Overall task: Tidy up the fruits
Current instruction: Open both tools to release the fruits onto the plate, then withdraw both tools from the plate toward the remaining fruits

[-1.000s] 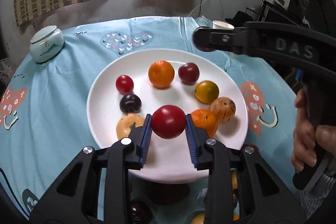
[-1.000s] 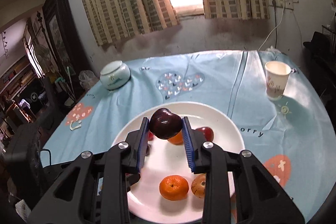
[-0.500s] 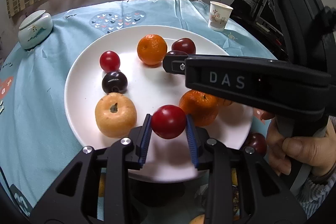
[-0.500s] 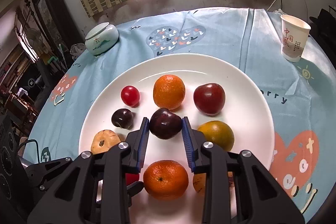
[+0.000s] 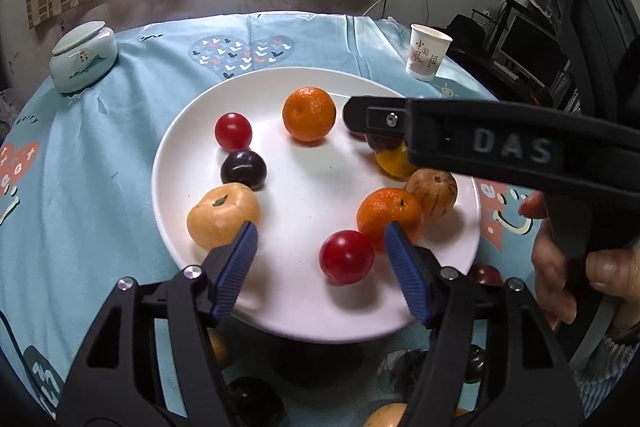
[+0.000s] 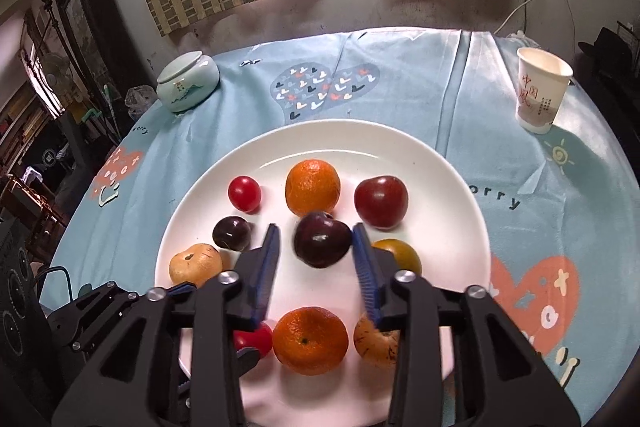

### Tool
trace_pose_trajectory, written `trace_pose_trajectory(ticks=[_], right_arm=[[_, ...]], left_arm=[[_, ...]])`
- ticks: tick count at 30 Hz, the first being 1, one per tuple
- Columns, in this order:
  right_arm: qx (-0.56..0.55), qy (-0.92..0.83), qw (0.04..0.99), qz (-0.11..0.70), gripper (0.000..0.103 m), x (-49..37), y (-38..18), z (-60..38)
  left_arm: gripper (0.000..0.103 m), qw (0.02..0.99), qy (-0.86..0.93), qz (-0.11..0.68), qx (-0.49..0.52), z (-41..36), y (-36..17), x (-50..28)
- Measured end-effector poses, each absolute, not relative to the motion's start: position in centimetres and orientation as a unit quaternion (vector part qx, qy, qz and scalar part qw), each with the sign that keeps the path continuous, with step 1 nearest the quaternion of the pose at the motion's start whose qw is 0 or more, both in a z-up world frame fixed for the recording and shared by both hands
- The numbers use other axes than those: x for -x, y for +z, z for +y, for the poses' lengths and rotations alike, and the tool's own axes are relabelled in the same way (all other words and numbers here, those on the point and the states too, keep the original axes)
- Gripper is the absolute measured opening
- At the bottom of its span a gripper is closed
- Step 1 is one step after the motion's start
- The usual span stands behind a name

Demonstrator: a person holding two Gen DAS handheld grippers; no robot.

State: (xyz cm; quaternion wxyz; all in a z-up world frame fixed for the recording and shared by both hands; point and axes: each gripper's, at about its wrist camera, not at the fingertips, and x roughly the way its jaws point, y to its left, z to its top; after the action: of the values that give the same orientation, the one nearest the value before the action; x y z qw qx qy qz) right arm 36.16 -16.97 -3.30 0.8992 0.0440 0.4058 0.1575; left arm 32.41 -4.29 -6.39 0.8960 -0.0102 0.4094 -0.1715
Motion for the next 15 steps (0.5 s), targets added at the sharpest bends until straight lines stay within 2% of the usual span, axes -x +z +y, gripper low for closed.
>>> trace_pose_trajectory(ticks=[1,5,8,9,10,12,15], right_arm=[[-0.038,0.157,0.907,0.389,0.089,-35.8,-2.9,-16.9],[-0.06,0.152,0.92,0.356,0.089,-35.0,-1.1,-17.7],[-0.098,0.176,0.948,0.246,0.089,-31.2,4.7,-19.4],[-0.087,0.181,0.958,0.204,0.091,-29.4,6.5,-19.5],[-0.073,0.182,0.965,0.174,0.101,-27.9,7.8,-19.5],[-0.05,0.183,0.97,0.154,0.102,-26.4,8.9,-19.1],[-0.042,0.183,0.968,0.167,0.102,-25.8,8.2,-18.9]], left_arm=[[0.068,0.896,-0.172,0.409,0.011,-4.2,-6.3,-32.3],[0.068,0.899,-0.171,0.403,0.015,-3.9,-5.9,-32.0],[0.069,0.909,-0.17,0.38,0.034,-2.7,-4.0,-31.2],[0.077,0.913,-0.167,0.371,0.038,-2.2,-3.3,-30.9],[0.081,0.919,-0.158,0.359,0.039,-1.7,-2.6,-30.4],[0.084,0.932,-0.133,0.337,0.034,-0.4,-1.5,-29.4],[0.084,0.941,-0.108,0.32,0.039,1.6,-1.1,-27.5]])
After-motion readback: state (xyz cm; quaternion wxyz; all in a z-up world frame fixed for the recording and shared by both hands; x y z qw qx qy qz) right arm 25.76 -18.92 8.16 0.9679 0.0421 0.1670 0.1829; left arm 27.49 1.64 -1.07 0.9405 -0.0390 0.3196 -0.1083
